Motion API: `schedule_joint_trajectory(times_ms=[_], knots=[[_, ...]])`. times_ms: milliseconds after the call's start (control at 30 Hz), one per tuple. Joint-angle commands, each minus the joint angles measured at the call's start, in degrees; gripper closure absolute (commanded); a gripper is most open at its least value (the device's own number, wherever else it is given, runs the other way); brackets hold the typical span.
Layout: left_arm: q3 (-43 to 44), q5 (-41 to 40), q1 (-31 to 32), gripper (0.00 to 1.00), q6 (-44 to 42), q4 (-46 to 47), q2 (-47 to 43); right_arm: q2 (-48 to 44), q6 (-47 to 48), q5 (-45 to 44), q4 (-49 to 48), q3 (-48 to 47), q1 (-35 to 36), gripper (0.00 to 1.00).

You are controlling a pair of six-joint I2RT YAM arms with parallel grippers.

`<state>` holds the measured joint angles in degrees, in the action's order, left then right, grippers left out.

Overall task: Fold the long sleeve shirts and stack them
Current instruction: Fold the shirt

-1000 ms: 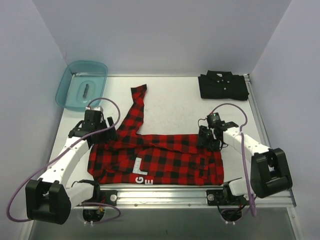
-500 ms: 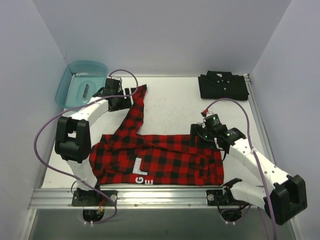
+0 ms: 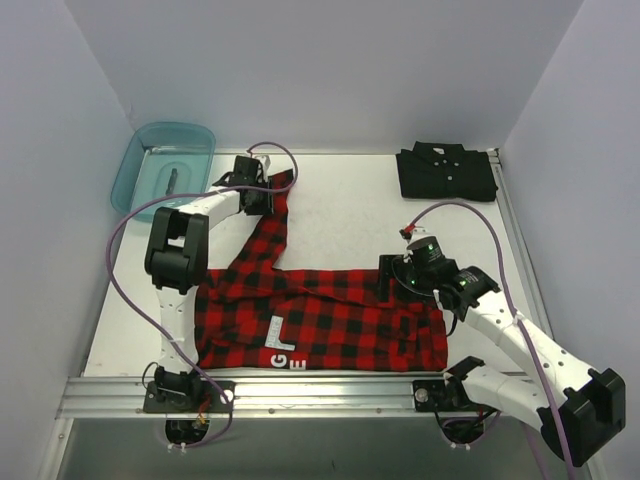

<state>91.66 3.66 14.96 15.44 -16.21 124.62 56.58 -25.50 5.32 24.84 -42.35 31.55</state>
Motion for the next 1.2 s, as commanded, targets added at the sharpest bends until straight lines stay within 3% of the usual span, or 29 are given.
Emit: schedule_joint_trajectory(times_ms=[0, 100, 133, 200, 367, 533, 700, 867, 967, 1033, 1100, 1133, 1167], knots=[[2.2, 4.6, 0.1, 0.61, -2.0, 2.5, -0.2, -0.9, -0.3, -1.7, 1.4, 1.0, 0.4, 0.21], [0.0, 6.9, 0.4, 0.79, -2.8, 4.1, -1.7, -0.5, -0.5, -2.2, 1.4, 1.1, 0.4, 0.21], [-0.5, 7.3, 0.5, 0.93, -3.0, 4.9, -2.2, -0.5, -0.5, -2.2, 1.4, 1.1, 0.4, 0.21], [-1.5, 8.2, 0.5, 1.00, -3.7, 5.0, -3.5, -0.6, -0.6, -2.2, 1.4, 1.2, 0.4, 0.21], [-5.0, 8.8, 0.9, 1.00, -3.8, 5.2, -9.1, -2.1, -1.0, -2.2, 1.4, 1.6, 0.5, 0.21], [-13.0, 7.7, 3.1, 1.00, -3.8, 1.8, -22.9, -3.6, -1.5, -2.9, 1.5, 0.9, 0.5, 0.21], [-21.8, 6.4, 10.1, 1.00, -2.1, -5.1, -39.1, -5.1, -2.5, -3.1, 1.4, 0.5, 0.7, 0.21], [-39.4, 7.3, 19.6, 1.00, 3.3, -8.0, -53.1, -6.9, -3.0, -3.2, 1.4, 1.0, 1.1, 0.22], [-49.0, 8.7, 27.1, 0.95, 8.3, -8.8, -61.9, -7.3, -3.4, -2.9, 1.4, 1.0, 1.6, 0.22], [-52.4, 10.6, 32.7, 0.83, 11.6, -9.2, -64.7, -7.0, -3.4, -2.8, 0.9, 0.8, 1.8, 0.22], [-56.0, 10.1, 35.0, 0.66, 14.0, -9.9, -67.9, -5.5, -3.4, -2.6, 0.5, 0.3, 2.3, 0.22], [-56.8, 10.0, 35.8, 0.49, 15.8, -10.2, -69.1, -4.8, -3.2, -2.4, 0.1, -0.1, 2.4, 0.22], [-57.3, 9.4, 35.8, 0.40, 16.5, -10.7, -71.2, -3.2, -3.0, -2.2, -0.1, -1.1, 2.5, 0.22]])
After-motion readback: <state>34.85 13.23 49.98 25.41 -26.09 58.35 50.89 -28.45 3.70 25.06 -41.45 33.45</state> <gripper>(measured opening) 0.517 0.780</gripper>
